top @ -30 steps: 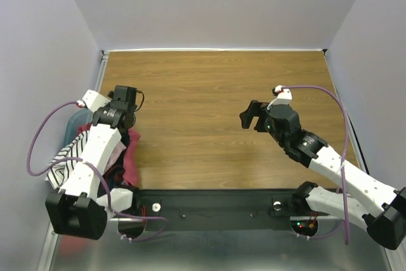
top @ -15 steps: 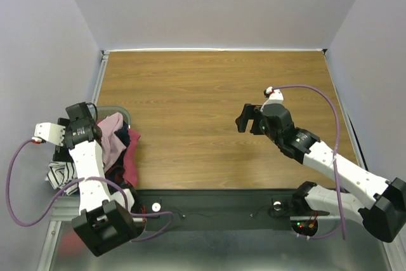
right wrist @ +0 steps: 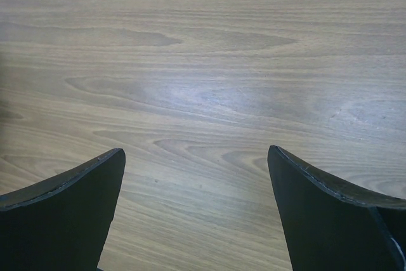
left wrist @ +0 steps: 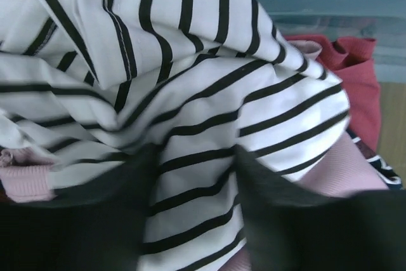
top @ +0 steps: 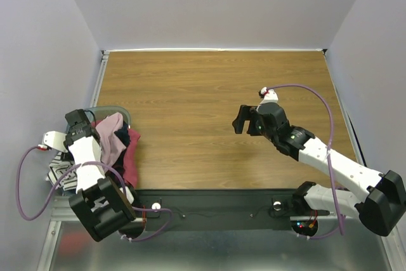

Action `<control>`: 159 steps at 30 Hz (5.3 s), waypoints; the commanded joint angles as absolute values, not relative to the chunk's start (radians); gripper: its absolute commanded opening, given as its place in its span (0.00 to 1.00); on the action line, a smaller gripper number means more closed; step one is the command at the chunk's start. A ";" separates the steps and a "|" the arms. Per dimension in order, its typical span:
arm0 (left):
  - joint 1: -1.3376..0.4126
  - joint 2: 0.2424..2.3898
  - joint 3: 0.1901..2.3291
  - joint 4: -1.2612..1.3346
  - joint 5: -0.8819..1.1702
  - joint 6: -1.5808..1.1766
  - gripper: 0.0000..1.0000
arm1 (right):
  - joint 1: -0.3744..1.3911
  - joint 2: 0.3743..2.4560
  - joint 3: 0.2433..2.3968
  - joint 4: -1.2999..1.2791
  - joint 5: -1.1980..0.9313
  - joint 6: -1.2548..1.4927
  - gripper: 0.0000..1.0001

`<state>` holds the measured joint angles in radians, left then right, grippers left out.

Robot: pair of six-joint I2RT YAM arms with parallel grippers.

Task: Fold and stack the tank tops
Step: Grab the tank top from the pile, then move the tank top to the center of the board, then flatten the tank top out

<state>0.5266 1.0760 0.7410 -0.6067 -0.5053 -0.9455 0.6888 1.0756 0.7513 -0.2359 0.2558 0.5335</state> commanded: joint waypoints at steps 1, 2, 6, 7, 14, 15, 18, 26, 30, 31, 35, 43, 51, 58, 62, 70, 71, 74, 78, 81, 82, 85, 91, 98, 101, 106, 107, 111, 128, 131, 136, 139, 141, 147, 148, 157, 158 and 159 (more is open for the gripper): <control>0.531 1.115 0.704 -0.561 -0.460 -0.968 0.13 | 0.693 1.074 0.802 -0.221 0.239 0.546 1.00; 0.531 1.135 0.704 -0.568 -0.460 -0.968 0.00 | 0.693 1.072 0.801 -0.221 0.239 0.545 1.00; 0.532 1.141 0.747 -0.574 -0.460 -0.908 0.00 | 0.695 1.058 0.793 -0.221 0.248 0.542 1.00; 0.532 1.112 0.780 -0.577 -0.460 -0.896 0.00 | 0.695 1.058 0.793 -0.221 0.250 0.541 1.00; 0.526 0.916 0.991 -0.543 -0.296 -0.758 0.00 | 0.693 1.063 0.833 -0.221 0.233 0.537 1.00; 0.517 0.907 1.044 -0.545 -0.281 -0.741 0.00 | 0.695 1.065 0.845 -0.221 0.227 0.537 1.00; 0.499 0.876 1.107 -0.514 -0.166 -0.707 0.00 | 0.693 1.069 0.861 -0.221 0.224 0.538 1.00; 0.206 0.839 1.264 -0.357 0.054 -0.649 0.00 | 0.693 1.054 0.911 -0.222 0.284 0.523 1.00; -0.104 0.899 1.319 -0.338 -0.032 -0.664 0.00 | 0.693 1.026 0.955 -0.241 0.383 0.523 1.00; -0.183 0.925 1.313 -0.330 -0.063 -0.669 0.00 | 0.693 1.014 0.963 -0.245 0.426 0.528 1.00; -0.582 1.040 1.286 -0.279 -0.262 -0.670 0.00 | 0.695 0.989 0.991 -0.270 0.495 0.545 1.00; -0.669 1.258 1.103 -0.071 -0.144 -0.701 0.29 | 0.693 0.980 0.936 -0.328 0.564 0.584 1.00; -0.667 1.213 0.968 -0.038 -0.147 -0.686 0.66 | 0.695 1.018 0.888 -0.337 0.603 0.612 1.00; -0.583 1.184 0.884 -0.069 -0.164 -0.713 0.63 | 0.695 1.242 0.948 -0.250 0.439 0.572 1.00; -0.529 1.223 0.853 -0.104 -0.201 -0.753 0.56 | 0.693 1.457 1.028 -0.143 0.290 0.496 0.95; -0.456 1.178 0.634 -0.114 -0.265 -0.933 0.53 | 0.693 1.750 1.242 -0.046 0.146 0.385 0.92; -0.448 1.175 0.618 -0.115 -0.271 -0.943 0.54 | 0.695 1.772 1.262 -0.045 0.134 0.380 0.92; -0.437 1.164 0.563 -0.098 -0.267 -0.976 0.56 | 0.695 1.845 1.330 -0.040 0.095 0.371 0.92; -0.434 1.177 0.534 -0.054 -0.244 -0.989 0.57 | 0.693 1.936 1.402 -0.040 0.064 0.376 0.92; -0.433 1.209 0.531 -0.014 -0.226 -0.983 0.57 | 0.693 1.999 1.457 -0.040 0.038 0.390 0.91; -0.433 1.224 0.534 -0.006 -0.221 -0.979 0.57 | 0.695 2.012 1.463 -0.040 0.038 0.396 0.90; -0.430 1.246 0.541 0.037 -0.207 -0.968 0.54 | 0.693 2.039 1.476 -0.040 0.067 0.408 0.88; -0.413 1.308 0.609 0.072 -0.170 -0.908 0.00 | 0.695 2.023 1.491 -0.043 0.155 0.420 0.50; -0.407 1.232 0.776 -0.034 -0.207 -0.804 0.00 | 0.693 1.872 1.463 -0.048 0.264 0.416 0.00; -0.407 1.198 0.888 -0.107 -0.224 -0.744 0.00 | 0.695 1.775 1.459 -0.051 0.328 0.403 0.00; -0.407 1.126 1.053 -0.189 -0.230 -0.648 0.00 | 0.693 1.628 1.465 -0.049 0.391 0.371 0.00; -0.407 1.118 1.078 -0.196 -0.230 -0.632 0.00 | 0.693 1.608 1.471 -0.051 0.397 0.364 0.00; -0.408 1.094 1.207 -0.232 -0.216 -0.591 0.00 | 0.695 1.514 1.500 -0.049 0.416 0.334 0.00; -0.451 0.933 1.465 -0.094 0.124 -0.452 0.00 | 0.695 1.144 1.552 -0.054 0.285 0.256 0.00; -0.453 0.968 1.557 -0.086 0.140 -0.457 0.00 | 0.695 1.121 1.613 -0.054 0.282 0.238 0.00; -0.451 1.061 1.609 -0.089 0.071 -0.494 0.00 | 0.695 1.224 1.677 -0.083 0.363 0.177 0.00; -0.449 1.126 1.603 -0.100 0.041 -0.512 0.00 | 0.695 1.262 1.652 -0.086 0.425 0.157 0.00; -0.449 1.155 1.589 -0.100 0.038 -0.529 0.00 | 0.693 1.282 1.635 -0.084 0.495 0.143 0.01; -0.456 1.204 1.546 -0.081 0.098 -0.555 0.00 | 0.628 1.388 1.709 -0.084 0.537 0.097 0.01; -0.465 1.207 1.542 -0.078 0.097 -0.557 0.00 | 0.573 1.440 1.730 -0.084 0.508 0.129 0.01; -0.518 1.184 1.450 -0.141 -0.108 -0.616 0.00 | 0.497 1.808 2.108 -0.121 0.143 0.257 0.01; -0.522 1.161 1.398 -0.153 -0.144 -0.639 0.00 | 0.497 1.843 2.143 -0.130 0.099 0.277 0.01; -0.525 1.145 1.359 -0.158 -0.175 -0.673 0.00 | 0.495 1.885 2.178 -0.141 0.050 0.294 0.01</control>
<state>-0.5259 1.2308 1.4563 -0.1375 -0.0116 -0.5884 0.5068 1.7744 2.0171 -0.1699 0.2298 0.2256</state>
